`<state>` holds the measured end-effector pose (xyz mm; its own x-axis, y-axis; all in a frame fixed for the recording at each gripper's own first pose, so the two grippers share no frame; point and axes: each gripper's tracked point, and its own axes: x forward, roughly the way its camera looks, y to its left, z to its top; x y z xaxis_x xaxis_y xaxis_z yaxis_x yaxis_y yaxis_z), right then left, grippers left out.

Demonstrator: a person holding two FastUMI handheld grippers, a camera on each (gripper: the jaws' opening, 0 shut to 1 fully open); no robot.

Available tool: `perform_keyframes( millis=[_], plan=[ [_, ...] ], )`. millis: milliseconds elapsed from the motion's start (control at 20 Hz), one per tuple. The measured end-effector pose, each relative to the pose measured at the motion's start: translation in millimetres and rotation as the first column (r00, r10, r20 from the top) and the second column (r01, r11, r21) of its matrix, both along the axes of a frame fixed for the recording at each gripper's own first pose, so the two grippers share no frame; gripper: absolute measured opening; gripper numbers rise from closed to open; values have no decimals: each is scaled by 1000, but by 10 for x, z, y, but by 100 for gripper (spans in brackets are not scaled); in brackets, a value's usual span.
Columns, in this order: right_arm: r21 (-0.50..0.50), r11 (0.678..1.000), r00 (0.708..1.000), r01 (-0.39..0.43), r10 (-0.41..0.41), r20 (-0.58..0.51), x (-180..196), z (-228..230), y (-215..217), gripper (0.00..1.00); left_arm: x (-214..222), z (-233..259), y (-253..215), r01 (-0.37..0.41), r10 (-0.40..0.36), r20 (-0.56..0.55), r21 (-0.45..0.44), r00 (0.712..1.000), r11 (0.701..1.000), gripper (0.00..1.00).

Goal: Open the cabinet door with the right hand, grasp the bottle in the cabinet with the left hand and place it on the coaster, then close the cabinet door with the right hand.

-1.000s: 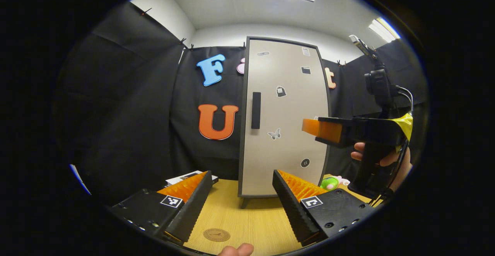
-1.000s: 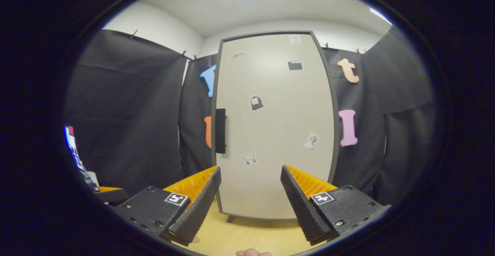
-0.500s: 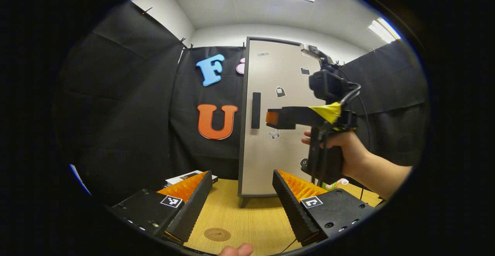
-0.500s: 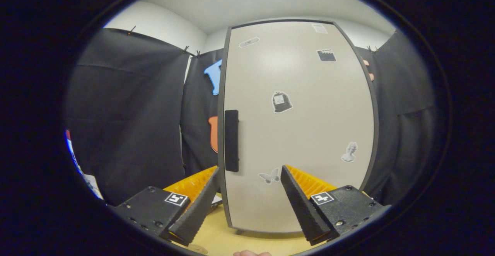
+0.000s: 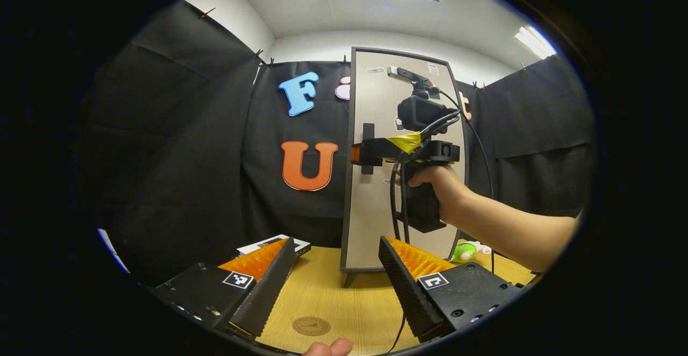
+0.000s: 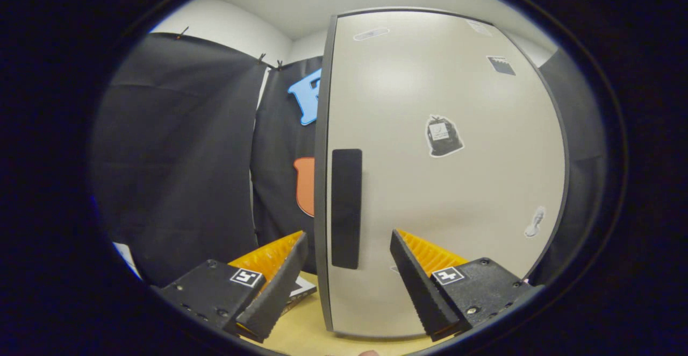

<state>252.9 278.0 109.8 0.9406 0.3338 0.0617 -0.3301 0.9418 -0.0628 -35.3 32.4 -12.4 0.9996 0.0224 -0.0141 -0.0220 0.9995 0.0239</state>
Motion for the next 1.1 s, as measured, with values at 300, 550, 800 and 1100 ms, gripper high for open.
perform_keyframes(
  millis=[300,550,800,1100],
  plan=[
    [-5,999,999,32,-32,-28,218,-56,73,88,52,-23,89,-5,5,-3,5,1000,1000,95],
    [18,999,999,42,-41,-32,301,-43,83,72,83,-38,132,-9,9,-5,7,1000,1000,95],
    [-28,997,997,73,-74,-22,337,-56,116,42,95,-2,158,-11,11,3,8,1000,1000,95],
    [-11,997,997,78,-78,-28,333,-59,108,24,98,-16,181,-10,10,4,1,1000,1000,95]
  ],
)
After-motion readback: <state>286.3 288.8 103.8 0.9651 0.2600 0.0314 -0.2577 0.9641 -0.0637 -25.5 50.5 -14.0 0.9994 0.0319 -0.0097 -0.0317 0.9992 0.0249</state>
